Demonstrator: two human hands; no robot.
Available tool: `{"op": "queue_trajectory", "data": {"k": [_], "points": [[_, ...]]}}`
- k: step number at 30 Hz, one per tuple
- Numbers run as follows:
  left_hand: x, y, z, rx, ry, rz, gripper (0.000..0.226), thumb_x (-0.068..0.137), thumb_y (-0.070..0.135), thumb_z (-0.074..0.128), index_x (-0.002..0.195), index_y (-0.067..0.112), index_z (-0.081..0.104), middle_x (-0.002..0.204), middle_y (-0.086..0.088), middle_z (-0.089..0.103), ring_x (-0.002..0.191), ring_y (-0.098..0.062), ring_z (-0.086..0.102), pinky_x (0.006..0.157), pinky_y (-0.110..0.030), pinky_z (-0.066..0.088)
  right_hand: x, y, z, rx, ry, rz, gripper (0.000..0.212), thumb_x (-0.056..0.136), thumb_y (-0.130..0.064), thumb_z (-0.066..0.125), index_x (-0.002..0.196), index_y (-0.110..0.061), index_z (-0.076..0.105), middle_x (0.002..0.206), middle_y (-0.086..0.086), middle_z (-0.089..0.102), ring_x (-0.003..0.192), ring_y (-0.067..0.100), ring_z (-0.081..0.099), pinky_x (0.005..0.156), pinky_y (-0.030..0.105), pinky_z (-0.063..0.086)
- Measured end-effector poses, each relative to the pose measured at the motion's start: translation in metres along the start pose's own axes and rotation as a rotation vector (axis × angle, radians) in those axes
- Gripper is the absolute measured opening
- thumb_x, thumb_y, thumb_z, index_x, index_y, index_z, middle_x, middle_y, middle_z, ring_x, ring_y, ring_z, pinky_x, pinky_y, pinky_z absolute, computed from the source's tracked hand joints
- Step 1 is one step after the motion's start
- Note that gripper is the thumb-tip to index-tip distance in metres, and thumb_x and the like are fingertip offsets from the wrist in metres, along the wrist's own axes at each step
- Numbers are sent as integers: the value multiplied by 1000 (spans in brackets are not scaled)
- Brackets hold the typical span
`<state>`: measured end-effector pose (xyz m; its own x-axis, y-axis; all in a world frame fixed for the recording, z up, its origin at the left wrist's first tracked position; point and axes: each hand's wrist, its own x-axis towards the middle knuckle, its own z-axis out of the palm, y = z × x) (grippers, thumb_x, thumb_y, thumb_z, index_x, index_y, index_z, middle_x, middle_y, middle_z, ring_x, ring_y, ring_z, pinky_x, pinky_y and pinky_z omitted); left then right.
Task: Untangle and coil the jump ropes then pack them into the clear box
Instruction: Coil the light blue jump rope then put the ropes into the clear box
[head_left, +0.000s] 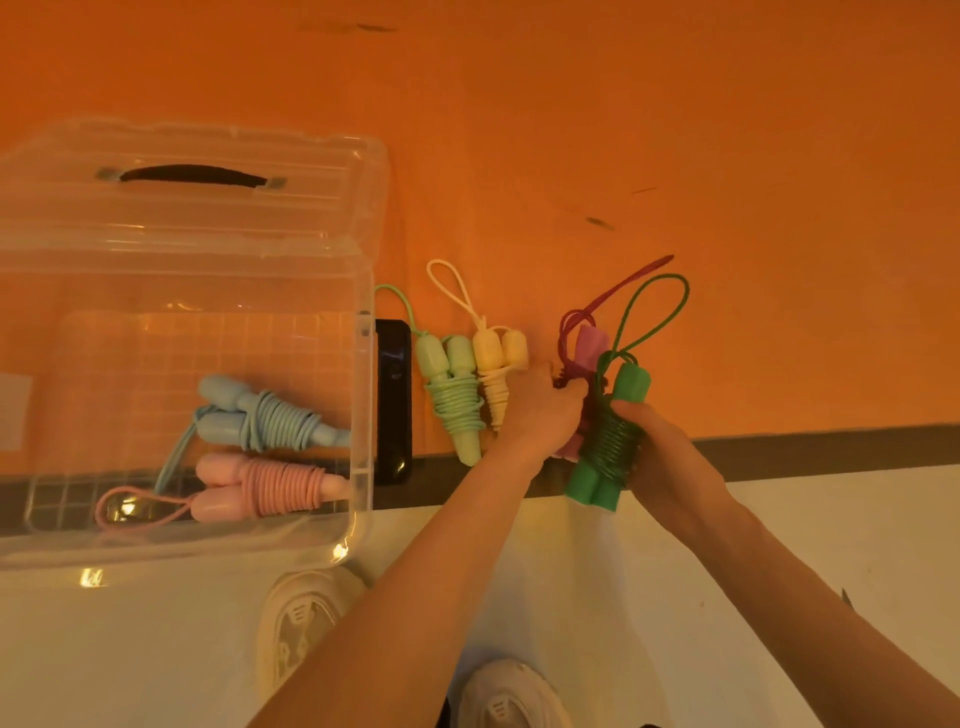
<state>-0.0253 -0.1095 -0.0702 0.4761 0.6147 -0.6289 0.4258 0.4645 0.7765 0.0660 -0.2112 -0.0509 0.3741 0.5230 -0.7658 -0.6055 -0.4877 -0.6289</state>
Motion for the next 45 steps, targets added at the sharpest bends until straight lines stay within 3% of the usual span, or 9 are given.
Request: {"op": "queue_trajectory", "data": {"k": [4, 8, 13, 15, 21, 24, 31, 40, 45], "points": [[-5, 17, -18, -34, 116, 36, 24, 83, 32, 69, 100, 18, 58, 106, -8, 60, 95, -22, 61, 84, -34, 52, -9, -15, 15, -16, -94, -35, 55, 77, -34, 69, 124, -9, 61, 129, 22, 58, 121, 41, 53, 97, 53, 49], [-23, 40, -48, -45, 204, 135, 35, 85, 36, 70, 104, 12, 54, 93, 5, 58, 91, -14, 59, 83, -32, 49, -20, -33, 44, -43, -186, -107, 72, 67, -40, 78, 127, -6, 58, 131, 28, 54, 122, 47, 49, 103, 59, 40], [-42, 52, -92, -58, 266, 181, 31, 81, 44, 72, 93, 23, 53, 93, 8, 63, 90, -10, 63, 86, -36, 52, -29, -48, 84, -101, -306, -143, 25, 83, -25, 60, 102, -18, 74, 112, 15, 69, 103, 29, 64, 86, 40, 56], [-53, 52, -113, -108, 291, 194, 33, 80, 44, 74, 94, 21, 55, 93, 6, 65, 90, -11, 64, 86, -37, 53, -34, -52, 100, -118, -370, -153, 26, 82, -24, 55, 97, -18, 76, 105, 8, 71, 94, 21, 66, 75, 32, 58], [-90, 29, -181, -390, 415, 175, 38, 72, 42, 77, 88, 15, 56, 95, -4, 69, 96, -21, 68, 84, -46, 57, -37, -55, 164, -331, -493, -176, 34, 79, -23, 68, 110, -7, 69, 101, 7, 68, 93, 22, 62, 82, 36, 53], [-110, 6, -216, -540, 559, 138, 26, 86, 28, 70, 96, 8, 56, 90, -5, 65, 83, -11, 66, 68, -28, 59, -37, -55, 206, -537, -492, -282, 27, 78, -24, 71, 103, -16, 72, 99, -1, 73, 93, 14, 68, 85, 28, 50], [-132, -54, -273, -699, 868, 60, 28, 92, 24, 62, 119, 14, 58, 109, -4, 66, 95, -17, 65, 59, -25, 55, -16, -23, 290, -970, -410, -540, 54, 71, -28, 83, 115, -23, 53, 103, -8, 62, 87, 8, 62, 76, 23, 52], [-141, -81, -290, -791, 870, 11, 34, 94, 19, 58, 127, 10, 56, 104, -3, 64, 77, -8, 61, 60, -22, 53, 36, 31, 308, -1565, -241, -884, 49, 79, -28, 69, 119, -15, 45, 108, 8, 60, 94, 27, 59, 75, 40, 51], [-141, -83, -294, -802, 876, 6, 38, 94, 18, 59, 130, 12, 52, 116, -9, 65, 89, -14, 63, 63, -26, 55, 49, 45, 316, -1852, -241, -956, 48, 85, -16, 62, 127, -9, 41, 125, 14, 45, 106, 35, 53, 66, 36, 37]]}}
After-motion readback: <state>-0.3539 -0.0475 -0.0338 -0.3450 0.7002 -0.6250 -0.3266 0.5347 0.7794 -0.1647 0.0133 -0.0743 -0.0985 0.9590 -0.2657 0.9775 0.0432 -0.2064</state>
